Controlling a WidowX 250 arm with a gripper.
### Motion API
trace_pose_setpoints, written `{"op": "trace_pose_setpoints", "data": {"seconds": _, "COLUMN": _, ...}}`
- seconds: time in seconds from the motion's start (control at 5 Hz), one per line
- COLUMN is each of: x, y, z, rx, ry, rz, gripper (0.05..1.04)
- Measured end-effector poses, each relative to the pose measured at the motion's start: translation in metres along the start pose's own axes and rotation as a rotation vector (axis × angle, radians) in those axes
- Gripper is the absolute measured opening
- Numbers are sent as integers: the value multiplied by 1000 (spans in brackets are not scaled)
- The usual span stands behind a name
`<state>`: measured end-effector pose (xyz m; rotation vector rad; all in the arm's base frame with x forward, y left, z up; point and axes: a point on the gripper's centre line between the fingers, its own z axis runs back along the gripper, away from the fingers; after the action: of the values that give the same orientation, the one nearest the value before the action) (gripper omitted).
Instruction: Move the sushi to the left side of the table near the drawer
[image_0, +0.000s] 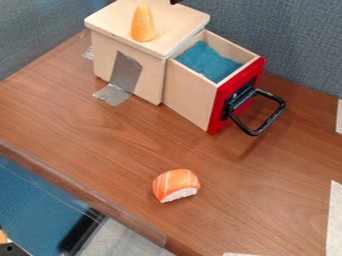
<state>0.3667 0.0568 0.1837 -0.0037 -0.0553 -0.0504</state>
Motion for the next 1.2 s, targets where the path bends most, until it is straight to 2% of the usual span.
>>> {"op": "trace_pose_setpoints", "data": {"seconds": 0.2, "x": -2, "y": 0, "z": -18, "rx": -11, "ry": 43, "rz": -7, "gripper": 1001}}
{"op": "trace_pose_setpoints", "data": {"seconds": 0.4, "x": -28, "y": -19, "z": -37, "rx": -36, "ry": 94, "rz": -132, "gripper": 1001}}
{"op": "trace_pose_setpoints", "data": {"seconds": 0.6, "x": -68, "y": -35, "z": -39, "rx": -13, "ry": 74, "rz": -283, "gripper": 1001}}
{"op": "trace_pose_setpoints", "data": {"seconds": 0.8, "x": -99, "y": -51, "z": -63, "rx": -17, "ry": 77, "rz": -395, "gripper": 1001}}
{"op": "trace_pose_setpoints", "data": {"seconds": 1.0, "x": -119, "y": -77, "z": -100, "rx": -14, "ry": 59, "rz": -466, "gripper": 1001}}
{"op": "trace_pose_setpoints", "data": {"seconds": 1.2, "x": -128, "y": -100, "z": -119, "rx": -5, "ry": 24, "rz": -493, "gripper": 1001}}
